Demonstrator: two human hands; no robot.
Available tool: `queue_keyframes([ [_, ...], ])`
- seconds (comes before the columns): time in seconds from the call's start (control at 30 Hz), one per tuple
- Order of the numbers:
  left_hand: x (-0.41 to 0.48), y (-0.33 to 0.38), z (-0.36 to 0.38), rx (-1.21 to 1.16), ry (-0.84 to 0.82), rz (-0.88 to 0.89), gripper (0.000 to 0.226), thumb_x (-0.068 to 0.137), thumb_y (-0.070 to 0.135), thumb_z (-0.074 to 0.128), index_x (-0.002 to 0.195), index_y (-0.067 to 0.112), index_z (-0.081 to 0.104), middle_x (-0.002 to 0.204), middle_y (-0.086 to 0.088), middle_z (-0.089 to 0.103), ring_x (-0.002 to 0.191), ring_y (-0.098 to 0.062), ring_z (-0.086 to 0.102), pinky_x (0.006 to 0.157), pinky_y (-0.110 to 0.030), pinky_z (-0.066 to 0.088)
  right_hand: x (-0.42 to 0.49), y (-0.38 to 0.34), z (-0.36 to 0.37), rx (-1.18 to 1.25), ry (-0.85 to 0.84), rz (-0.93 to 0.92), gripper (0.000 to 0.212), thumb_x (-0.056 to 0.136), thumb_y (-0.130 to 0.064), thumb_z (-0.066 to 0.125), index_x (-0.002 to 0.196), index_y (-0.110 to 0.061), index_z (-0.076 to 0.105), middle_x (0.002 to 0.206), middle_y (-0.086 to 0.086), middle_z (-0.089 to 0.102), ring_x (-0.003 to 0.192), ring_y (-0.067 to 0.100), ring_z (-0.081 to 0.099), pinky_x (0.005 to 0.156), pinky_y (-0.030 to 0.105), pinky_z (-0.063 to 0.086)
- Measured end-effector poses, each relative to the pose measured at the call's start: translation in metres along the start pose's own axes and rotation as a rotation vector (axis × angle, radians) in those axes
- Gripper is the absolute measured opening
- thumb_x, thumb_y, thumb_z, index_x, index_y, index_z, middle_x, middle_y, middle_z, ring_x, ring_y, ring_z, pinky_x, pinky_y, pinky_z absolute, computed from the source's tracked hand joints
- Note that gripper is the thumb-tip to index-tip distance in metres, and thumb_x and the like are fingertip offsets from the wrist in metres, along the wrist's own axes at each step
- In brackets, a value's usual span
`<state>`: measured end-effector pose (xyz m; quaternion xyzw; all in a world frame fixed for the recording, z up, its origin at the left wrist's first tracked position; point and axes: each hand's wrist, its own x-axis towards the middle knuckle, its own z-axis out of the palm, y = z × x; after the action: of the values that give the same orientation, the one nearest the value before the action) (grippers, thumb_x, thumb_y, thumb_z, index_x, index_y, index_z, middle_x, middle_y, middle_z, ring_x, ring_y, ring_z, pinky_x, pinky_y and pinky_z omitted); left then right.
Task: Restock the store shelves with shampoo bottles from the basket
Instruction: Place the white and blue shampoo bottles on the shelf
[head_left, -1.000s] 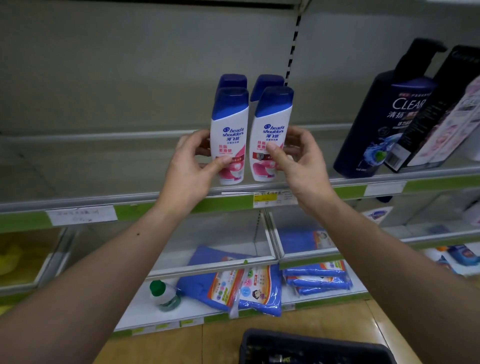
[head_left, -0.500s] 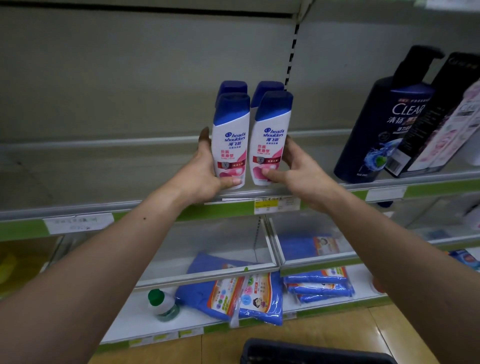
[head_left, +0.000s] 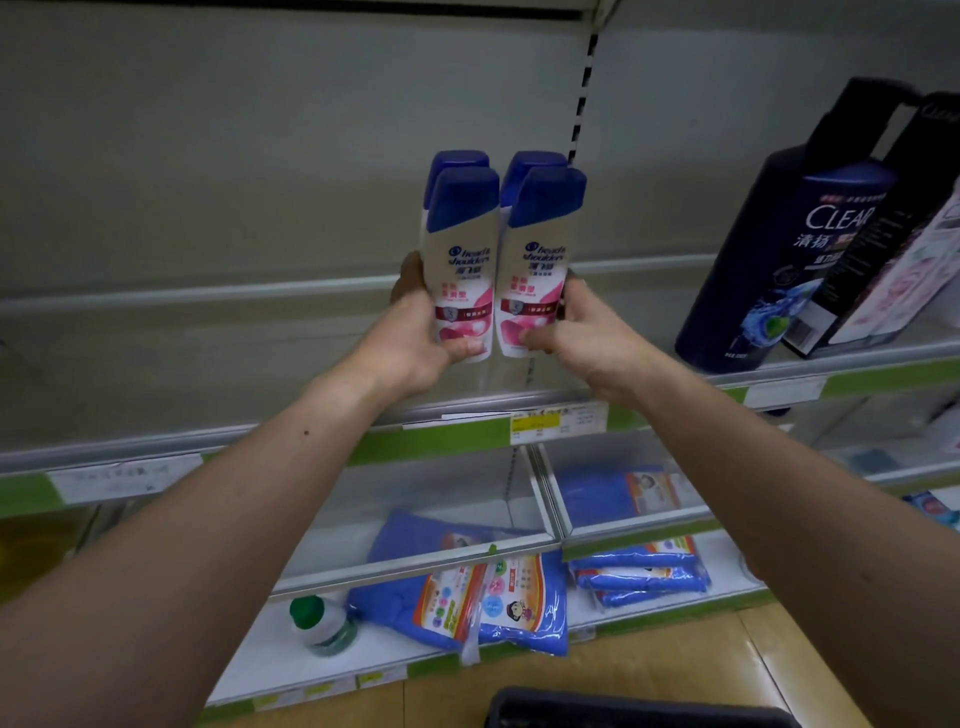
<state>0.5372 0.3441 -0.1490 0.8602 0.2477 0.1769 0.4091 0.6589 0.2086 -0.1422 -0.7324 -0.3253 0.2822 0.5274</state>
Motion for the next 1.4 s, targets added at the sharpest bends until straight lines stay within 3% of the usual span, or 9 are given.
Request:
queue_keyframes([
  [0.33, 0.02, -0.003, 0.004, 0.014, -0.007, -0.026, 0.073, 0.089, 0.017, 0.073, 0.148, 0.011, 0.031, 0.119, 0.022, 0.042, 0.105, 0.003, 0.042, 0.059, 0.011, 0.03, 0.025, -0.002, -0.001, -0.009, 0.059, -0.025, 0.052, 0.083, 0.009, 0.068, 0.123, -0.019, 0.048, 0.1, -0.009, 0.066, 0.094, 0.009, 0.063, 0.081, 0.021, 0.052],
  [0.57, 0.014, -0.005, 0.007, 0.028, 0.031, -0.04, 0.093, 0.088, 0.02, 0.075, 0.155, 0.015, 0.01, 0.141, 0.011, 0.039, 0.126, -0.004, 0.042, 0.099, -0.01, 0.031, 0.021, -0.002, 0.001, -0.032, 0.115, -0.024, 0.06, 0.086, 0.007, 0.064, 0.137, -0.019, 0.045, 0.107, -0.01, 0.066, 0.103, 0.007, 0.063, 0.1, 0.035, 0.052],
  [0.67, 0.005, -0.002, 0.006, -0.029, 0.061, -0.118, 0.11, 0.085, 0.029, 0.076, 0.158, 0.024, -0.005, 0.162, -0.002, 0.028, 0.146, -0.018, 0.033, 0.118, -0.04, 0.032, 0.011, -0.002, 0.0, -0.027, 0.177, 0.006, 0.072, 0.091, 0.007, 0.057, 0.151, -0.022, 0.031, 0.137, -0.001, 0.058, 0.124, 0.016, 0.056, 0.108, 0.041, 0.048],
  [0.73, -0.011, 0.007, 0.006, 0.014, 0.144, -0.215, 0.106, 0.087, 0.033, 0.074, 0.159, 0.024, -0.004, 0.166, -0.006, 0.014, 0.151, -0.023, 0.022, 0.121, -0.046, 0.025, -0.002, -0.002, -0.002, -0.017, 0.237, 0.006, 0.073, 0.093, 0.004, 0.056, 0.154, -0.023, 0.026, 0.148, 0.002, 0.047, 0.123, 0.016, 0.054, 0.095, 0.024, 0.054],
  [0.83, -0.044, 0.018, 0.012, -0.008, 0.368, -0.158, 0.077, 0.093, 0.03, 0.069, 0.155, 0.019, 0.025, 0.156, -0.005, 0.034, 0.138, -0.015, 0.043, 0.115, -0.037, 0.038, -0.027, 0.002, -0.004, -0.018, 0.366, -0.085, 0.058, 0.092, 0.004, 0.049, 0.144, -0.019, 0.038, 0.121, -0.002, 0.054, 0.094, 0.006, 0.055, 0.061, 0.002, 0.045],
  [0.93, -0.078, 0.027, 0.028, -0.188, 0.486, -0.002, 0.032, 0.097, 0.021, 0.061, 0.127, 0.017, 0.051, 0.107, 0.006, 0.06, 0.088, 0.008, 0.057, 0.083, -0.015, 0.051, -0.054, 0.011, -0.009, 0.05, 0.413, -0.177, 0.029, 0.094, -0.001, 0.049, 0.119, -0.016, 0.053, 0.101, 0.002, 0.061, 0.08, 0.008, 0.058, 0.066, 0.014, 0.049],
  [1.0, -0.098, 0.029, 0.049, -0.265, 0.439, 0.059, 0.008, 0.099, 0.02, 0.058, 0.106, 0.017, 0.058, 0.089, -0.001, 0.063, 0.078, -0.008, 0.062, 0.075, -0.028, 0.055, -0.076, 0.021, -0.012, 0.099, 0.376, -0.202, 0.011, 0.097, -0.005, 0.052, 0.098, -0.013, 0.059, 0.084, 0.004, 0.065, 0.07, 0.008, 0.06, 0.064, 0.019, 0.05],
  [1.1, -0.126, 0.031, 0.092, -0.372, 0.341, 0.027, 0.016, 0.101, 0.021, 0.055, 0.086, 0.021, 0.06, 0.077, -0.005, 0.066, 0.073, -0.021, 0.063, 0.077, -0.046, 0.054, -0.112, 0.049, -0.02, 0.174, 0.352, -0.177, 0.02, 0.101, -0.008, 0.053, 0.082, -0.009, 0.059, 0.064, 0.003, 0.061, 0.054, 0.004, 0.056, 0.056, 0.017, 0.047],
  [1.4, -0.198, -0.027, 0.232, -0.403, -0.023, -0.201, 0.026, 0.104, 0.021, 0.049, 0.082, 0.013, 0.06, 0.069, 0.004, 0.063, 0.061, -0.004, 0.059, 0.069, -0.03, 0.05, -0.203, 0.189, -0.036, 0.23, 0.459, 0.118, 0.036, 0.104, -0.017, 0.051, 0.068, -0.011, 0.054, 0.057, 0.003, 0.053, 0.049, 0.007, 0.047, 0.05, 0.02, 0.038],
])
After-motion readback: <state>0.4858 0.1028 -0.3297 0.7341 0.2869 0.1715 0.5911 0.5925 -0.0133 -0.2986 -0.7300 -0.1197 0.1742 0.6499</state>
